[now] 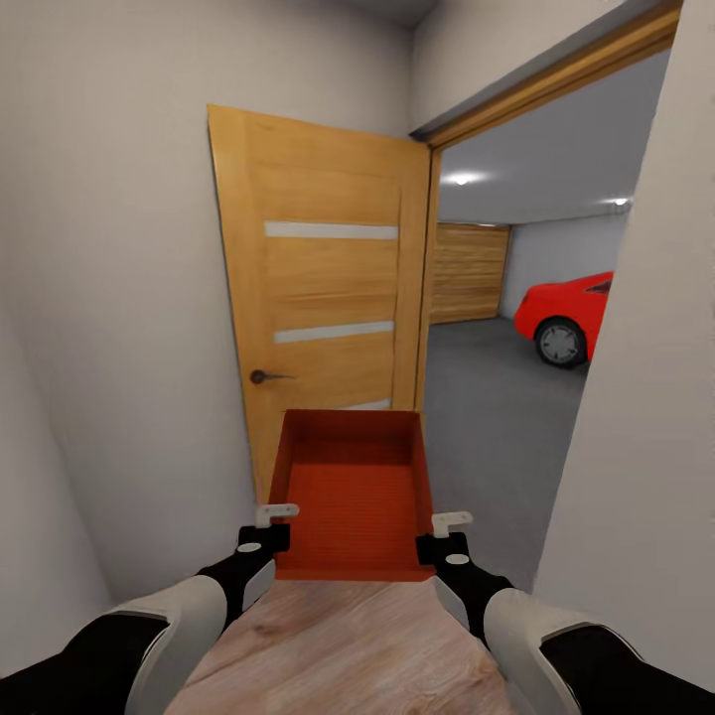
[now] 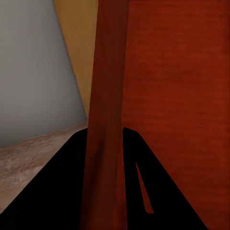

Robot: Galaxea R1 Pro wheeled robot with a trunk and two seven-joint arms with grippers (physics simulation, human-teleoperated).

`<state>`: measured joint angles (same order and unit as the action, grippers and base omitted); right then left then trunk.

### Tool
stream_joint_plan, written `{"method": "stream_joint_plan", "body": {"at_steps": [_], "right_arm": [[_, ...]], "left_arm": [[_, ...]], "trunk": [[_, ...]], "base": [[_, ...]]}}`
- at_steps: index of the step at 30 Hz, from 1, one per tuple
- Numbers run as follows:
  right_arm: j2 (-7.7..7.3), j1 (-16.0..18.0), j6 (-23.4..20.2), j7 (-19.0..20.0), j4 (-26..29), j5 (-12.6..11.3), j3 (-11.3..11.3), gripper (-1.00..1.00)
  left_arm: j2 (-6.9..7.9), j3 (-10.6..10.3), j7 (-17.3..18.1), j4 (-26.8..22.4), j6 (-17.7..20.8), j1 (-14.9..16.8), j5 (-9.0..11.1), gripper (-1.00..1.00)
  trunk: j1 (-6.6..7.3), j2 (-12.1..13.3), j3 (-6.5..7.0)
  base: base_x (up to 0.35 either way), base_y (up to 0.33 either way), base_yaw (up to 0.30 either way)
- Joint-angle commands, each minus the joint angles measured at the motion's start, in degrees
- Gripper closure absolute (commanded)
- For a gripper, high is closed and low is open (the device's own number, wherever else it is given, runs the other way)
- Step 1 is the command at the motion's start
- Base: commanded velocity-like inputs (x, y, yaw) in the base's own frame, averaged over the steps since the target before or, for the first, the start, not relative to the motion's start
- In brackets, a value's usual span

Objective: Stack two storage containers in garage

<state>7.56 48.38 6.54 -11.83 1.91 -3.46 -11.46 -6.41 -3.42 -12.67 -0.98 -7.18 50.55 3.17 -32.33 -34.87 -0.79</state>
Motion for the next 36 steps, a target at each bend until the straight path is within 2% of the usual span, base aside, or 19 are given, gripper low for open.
{"method": "stream_joint_plan", "body": {"at_steps": [1,19,36], "right_arm": [[0.17,0.0,0.3,-0.4,-0.4,-1.4,0.1,1.00],[0.17,0.0,0.3,-0.4,-0.3,-1.4,0.1,1.00],[0.17,0.0,0.3,-0.3,-0.3,-1.4,0.1,1.00]], "left_arm": [[-0.18,1.5,-1.3,-0.5,-1.3,0.1,0.1,1.00],[-0.18,1.5,-1.3,-0.5,-1.3,0.1,0.1,1.00],[-0.18,1.5,-1.3,-0.5,-1.3,0.1,0.1,1.00]], "trunk": [[-0.04,-0.1,-0.08],[-0.04,-0.1,-0.08],[-0.04,-0.1,-0.08]], "base": [[0.200,0.106,-0.284],[0.024,0.011,-0.285],[0.000,0.000,-0.021]]}}
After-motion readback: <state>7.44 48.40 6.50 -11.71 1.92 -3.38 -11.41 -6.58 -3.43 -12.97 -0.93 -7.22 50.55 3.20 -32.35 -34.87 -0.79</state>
